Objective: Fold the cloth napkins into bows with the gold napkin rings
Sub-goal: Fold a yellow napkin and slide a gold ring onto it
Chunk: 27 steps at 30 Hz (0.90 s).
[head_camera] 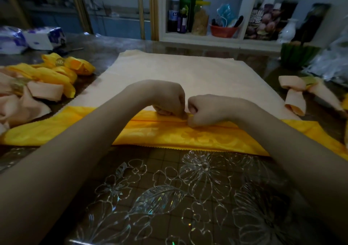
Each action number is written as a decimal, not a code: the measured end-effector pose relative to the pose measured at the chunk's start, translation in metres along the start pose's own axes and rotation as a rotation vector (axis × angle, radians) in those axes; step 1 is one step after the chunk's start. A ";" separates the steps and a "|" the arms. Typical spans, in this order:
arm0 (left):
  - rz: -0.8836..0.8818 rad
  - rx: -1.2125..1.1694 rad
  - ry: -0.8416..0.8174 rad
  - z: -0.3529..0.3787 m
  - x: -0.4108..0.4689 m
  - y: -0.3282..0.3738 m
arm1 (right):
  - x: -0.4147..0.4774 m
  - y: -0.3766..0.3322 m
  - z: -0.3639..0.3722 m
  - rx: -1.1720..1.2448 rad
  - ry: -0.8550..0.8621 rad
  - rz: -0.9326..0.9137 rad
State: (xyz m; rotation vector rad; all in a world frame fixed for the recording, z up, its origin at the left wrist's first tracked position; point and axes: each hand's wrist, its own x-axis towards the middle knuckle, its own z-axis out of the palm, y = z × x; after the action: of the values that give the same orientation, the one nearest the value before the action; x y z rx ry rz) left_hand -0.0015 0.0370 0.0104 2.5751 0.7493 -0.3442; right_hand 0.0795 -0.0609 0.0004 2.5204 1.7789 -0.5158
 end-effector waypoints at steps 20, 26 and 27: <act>0.045 0.113 0.048 0.004 -0.006 0.007 | -0.035 0.031 0.045 0.146 0.599 -0.115; 0.046 0.120 0.011 -0.003 -0.014 0.011 | -0.039 0.027 0.044 0.068 0.630 -0.160; 0.046 0.122 0.004 -0.004 -0.014 0.010 | -0.040 0.027 0.044 0.049 0.628 -0.173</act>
State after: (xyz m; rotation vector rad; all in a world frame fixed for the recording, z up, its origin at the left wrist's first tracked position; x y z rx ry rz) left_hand -0.0067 0.0247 0.0221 2.7036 0.6891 -0.3813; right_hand 0.0806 -0.1160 -0.0348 2.7758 2.1929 0.2841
